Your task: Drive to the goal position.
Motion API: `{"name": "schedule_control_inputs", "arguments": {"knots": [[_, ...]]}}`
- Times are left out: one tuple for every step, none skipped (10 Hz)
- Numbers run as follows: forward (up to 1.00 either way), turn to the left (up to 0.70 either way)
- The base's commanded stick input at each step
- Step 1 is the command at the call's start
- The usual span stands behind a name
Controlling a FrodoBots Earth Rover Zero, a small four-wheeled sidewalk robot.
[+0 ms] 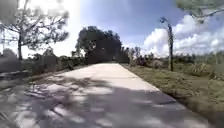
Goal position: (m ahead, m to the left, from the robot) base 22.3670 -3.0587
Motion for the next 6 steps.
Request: {"name": "schedule_control_inputs", "arguments": {"knots": [[0.85, 0.00], [0.85, 0.00], [0.85, 0.00], [0.85, 0.00], [0.85, 0.00], [0.85, 0.00]]}}
